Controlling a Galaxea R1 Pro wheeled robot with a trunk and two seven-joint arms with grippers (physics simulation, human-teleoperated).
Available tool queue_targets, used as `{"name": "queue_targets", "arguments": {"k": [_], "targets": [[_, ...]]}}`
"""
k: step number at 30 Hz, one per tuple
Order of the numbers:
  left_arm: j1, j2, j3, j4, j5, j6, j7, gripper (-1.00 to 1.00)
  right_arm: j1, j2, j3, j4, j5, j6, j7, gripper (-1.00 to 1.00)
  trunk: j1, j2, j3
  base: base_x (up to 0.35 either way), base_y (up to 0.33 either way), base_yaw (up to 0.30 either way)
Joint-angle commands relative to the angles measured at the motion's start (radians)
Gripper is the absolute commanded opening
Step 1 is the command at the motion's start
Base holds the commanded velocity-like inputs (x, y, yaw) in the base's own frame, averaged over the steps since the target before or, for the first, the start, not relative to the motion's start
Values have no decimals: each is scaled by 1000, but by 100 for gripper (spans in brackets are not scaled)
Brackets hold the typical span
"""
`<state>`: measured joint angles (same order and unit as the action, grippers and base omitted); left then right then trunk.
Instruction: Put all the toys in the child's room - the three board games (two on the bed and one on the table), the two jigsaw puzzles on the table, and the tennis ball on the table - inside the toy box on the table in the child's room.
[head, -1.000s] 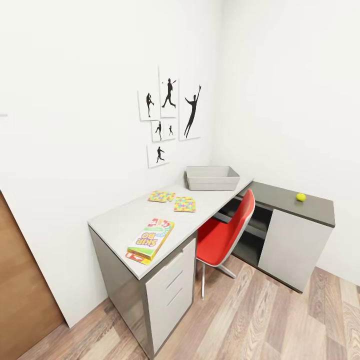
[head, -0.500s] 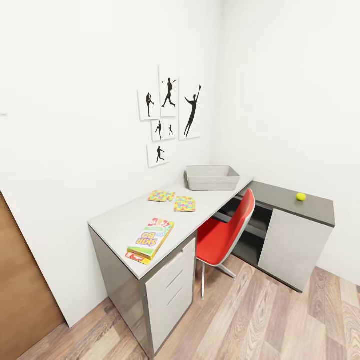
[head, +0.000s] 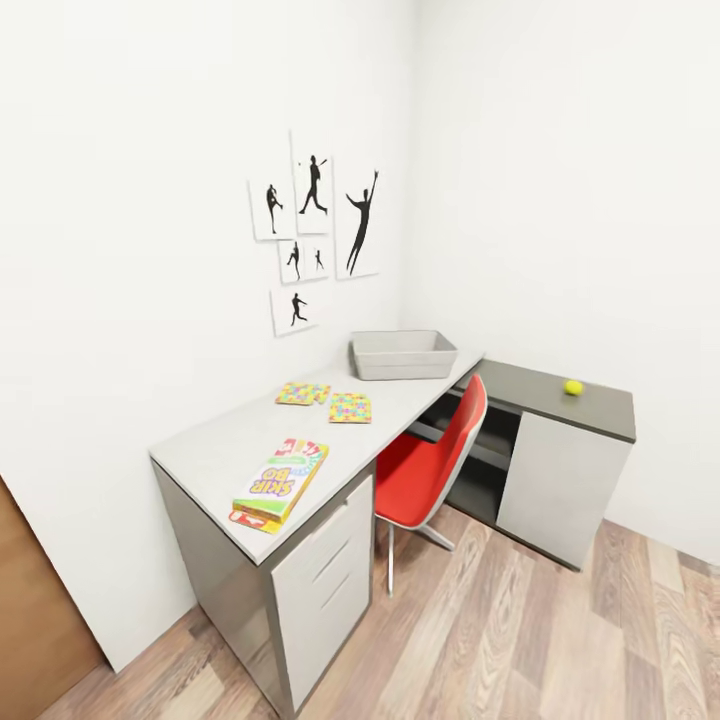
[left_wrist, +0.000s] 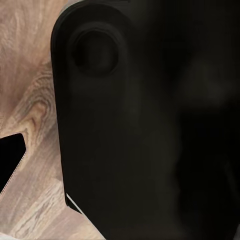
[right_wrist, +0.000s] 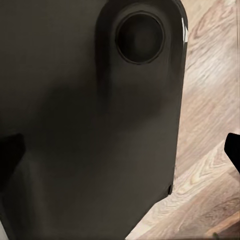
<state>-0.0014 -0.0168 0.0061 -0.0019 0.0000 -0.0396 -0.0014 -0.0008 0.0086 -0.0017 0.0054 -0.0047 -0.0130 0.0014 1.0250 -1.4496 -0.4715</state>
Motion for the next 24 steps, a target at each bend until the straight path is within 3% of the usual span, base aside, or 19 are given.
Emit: {"name": "queue_targets", "arguments": {"k": [1, 15, 24], "targets": [[0, 0, 0, 0, 0, -3, 0, 100, 0, -1, 0, 1, -1, -1, 0, 100, 0, 0, -1, 0, 0, -270], [0, 0, 0, 0, 0, -3, 0, 100, 1, -3, -1, 2, -1, 0, 0, 100, 0, 0, -1, 0, 0, -281], [0, 1, -1, 0, 2, -5, 0, 100, 1, -3, -1, 2, -2, 0, 0, 100, -35, 63, 27, 0, 0, -283]]}}
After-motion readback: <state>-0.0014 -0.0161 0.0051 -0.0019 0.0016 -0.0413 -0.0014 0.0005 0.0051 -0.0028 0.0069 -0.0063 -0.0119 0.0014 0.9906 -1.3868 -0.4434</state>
